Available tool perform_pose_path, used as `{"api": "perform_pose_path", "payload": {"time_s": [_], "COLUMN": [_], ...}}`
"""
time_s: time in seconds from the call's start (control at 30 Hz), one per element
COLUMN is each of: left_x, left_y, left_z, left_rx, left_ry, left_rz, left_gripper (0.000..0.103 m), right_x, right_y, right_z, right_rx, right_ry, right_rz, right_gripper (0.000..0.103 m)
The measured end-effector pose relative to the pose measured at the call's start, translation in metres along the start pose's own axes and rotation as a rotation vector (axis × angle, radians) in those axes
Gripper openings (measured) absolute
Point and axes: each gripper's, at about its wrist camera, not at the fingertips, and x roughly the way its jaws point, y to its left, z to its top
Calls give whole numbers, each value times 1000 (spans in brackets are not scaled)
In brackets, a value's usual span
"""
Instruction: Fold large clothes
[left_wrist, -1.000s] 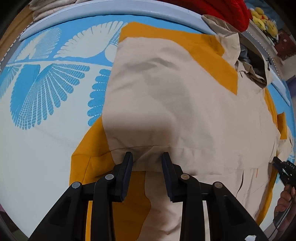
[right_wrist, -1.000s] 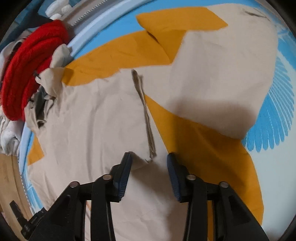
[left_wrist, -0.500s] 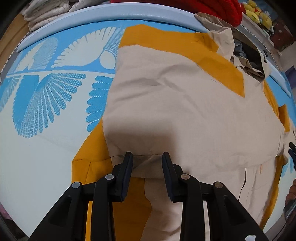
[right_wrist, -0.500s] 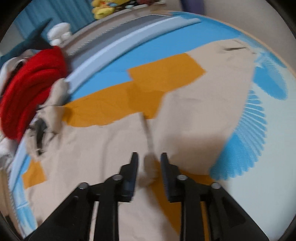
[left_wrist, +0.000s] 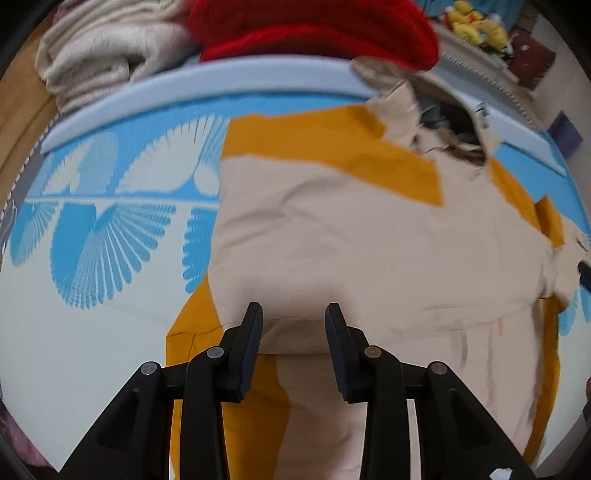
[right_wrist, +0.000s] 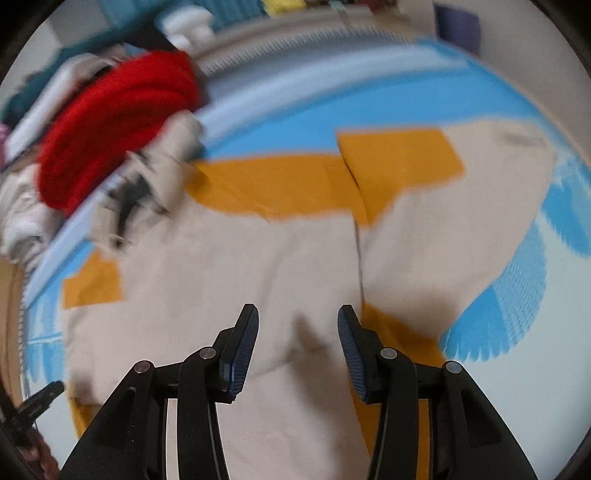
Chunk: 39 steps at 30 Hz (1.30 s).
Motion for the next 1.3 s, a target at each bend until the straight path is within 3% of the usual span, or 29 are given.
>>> {"api": "perform_pose_path", "payload": {"time_s": [0.2, 0.27, 0.37, 0.4, 0.43, 0.47, 0.5, 0.57, 0.63, 0.87, 0.93, 1.0, 1.07, 1.1, 1.2, 1.23, 1.3], "left_x": [-56, -71, -93, -96, -101, -102, -104, -106, -108, -115, -114, -110, -104, -102, -97, -95, -91], "left_y": [-26, -39, -55, -58, -62, -64, -67, -72, -77, -94, -97, -98, -101, -104, -113, -115, -117], "left_z": [-12, -19, -32, -35, -39, -42, -45, -52, -56, -61, -58, -55, -52, -51, -48, -47, -45], "left_rx": [8, 18, 28, 28, 27, 24, 18, 3, 2, 37, 46, 40, 29, 29, 44, 44, 37], "left_ry": [-121, -145, -171, -177, -183, -187, -189, -181, -179, -189, -196, -190, -177, -172, -173, -173, -167], "left_rz": [-81, -113, -167, -173, -177, -178, -181, -199, -208, -215, -204, -198, -200, -203, -204, -201, -207], "left_gripper": [32, 32, 34, 34, 34, 34, 34, 34, 34, 34, 34, 34, 34, 34, 34, 34, 34], "right_x": [-89, -118, -162, -175, -192, -203, -213, -233, -237, -254, -273, -278, -273, -264, -225, -210, -189], "right_y": [22, 29, 34, 33, 29, 27, 23, 13, -6, -91, -130, -148, -155, -153, -137, -136, -139], "right_z": [-1, -10, -17, -21, -26, -30, -35, -46, -49, -30, -25, -21, -19, -17, -12, -9, -5], "right_rx": [-79, -86, -96, -96, -99, -113, -130, -174, -140, -6, 33, 37, 24, 3, -59, -66, -58], "right_ry": [-168, -204, -237, -230, -205, -186, -183, -218, -214, -300, -374, -428, -453, -460, -422, -402, -363], "right_rz": [201, 307, 579, 695, 870, 975, 1022, 1058, 1104, 1110, 1063, 933, 750, 563, 185, 105, 29], "right_gripper": [46, 46, 46, 46, 46, 46, 46, 46, 46, 46, 46, 46, 46, 46, 46, 46, 46]}}
